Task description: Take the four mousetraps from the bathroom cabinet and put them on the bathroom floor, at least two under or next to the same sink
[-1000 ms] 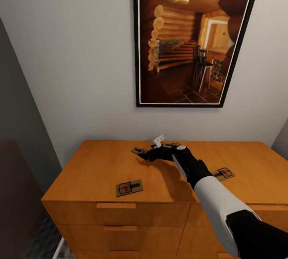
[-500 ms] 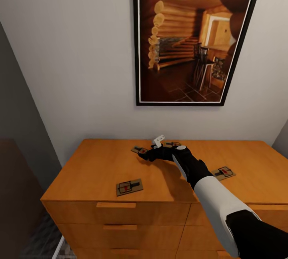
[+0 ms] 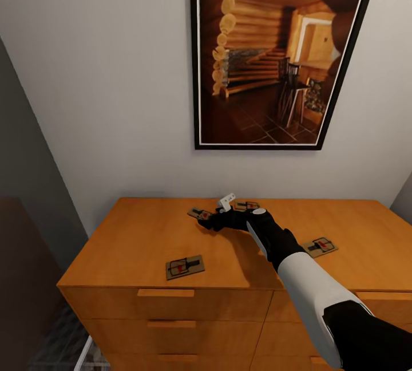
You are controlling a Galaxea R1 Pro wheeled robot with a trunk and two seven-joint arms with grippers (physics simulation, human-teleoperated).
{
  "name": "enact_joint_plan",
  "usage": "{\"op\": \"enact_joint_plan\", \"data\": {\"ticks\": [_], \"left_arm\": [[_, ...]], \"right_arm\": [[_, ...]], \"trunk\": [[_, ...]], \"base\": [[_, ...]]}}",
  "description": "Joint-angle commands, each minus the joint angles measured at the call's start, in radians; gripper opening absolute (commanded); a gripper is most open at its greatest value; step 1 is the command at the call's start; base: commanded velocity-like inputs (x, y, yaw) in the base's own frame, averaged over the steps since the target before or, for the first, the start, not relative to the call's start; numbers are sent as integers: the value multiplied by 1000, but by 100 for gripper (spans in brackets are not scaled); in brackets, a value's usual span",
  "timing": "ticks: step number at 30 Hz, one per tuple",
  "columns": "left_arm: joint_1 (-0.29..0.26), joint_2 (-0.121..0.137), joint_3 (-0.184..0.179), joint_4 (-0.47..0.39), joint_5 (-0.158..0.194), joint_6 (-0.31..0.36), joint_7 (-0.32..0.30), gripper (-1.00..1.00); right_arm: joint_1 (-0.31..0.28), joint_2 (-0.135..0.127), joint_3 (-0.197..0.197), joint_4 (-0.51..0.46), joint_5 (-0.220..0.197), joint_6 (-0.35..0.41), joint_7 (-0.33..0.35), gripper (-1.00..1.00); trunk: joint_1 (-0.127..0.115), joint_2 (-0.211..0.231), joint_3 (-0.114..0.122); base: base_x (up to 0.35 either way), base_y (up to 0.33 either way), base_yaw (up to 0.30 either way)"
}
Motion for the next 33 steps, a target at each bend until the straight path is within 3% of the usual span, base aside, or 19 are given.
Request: {"op": "enact_joint_plan", "data": {"ticks": [1, 33], "left_arm": [[-2, 0, -5, 4, -1, -6, 3, 100], [-2, 0, -5, 4, -1, -6, 3, 100]], "right_arm": [[-1, 0, -2, -2, 10, 3, 5, 100], [-1, 1, -2, -2, 10, 2, 4, 100]], "trunk": [[0, -1, -2], [0, -1, -14]], "base": [[0, 0, 0], [0, 0, 0]]}}
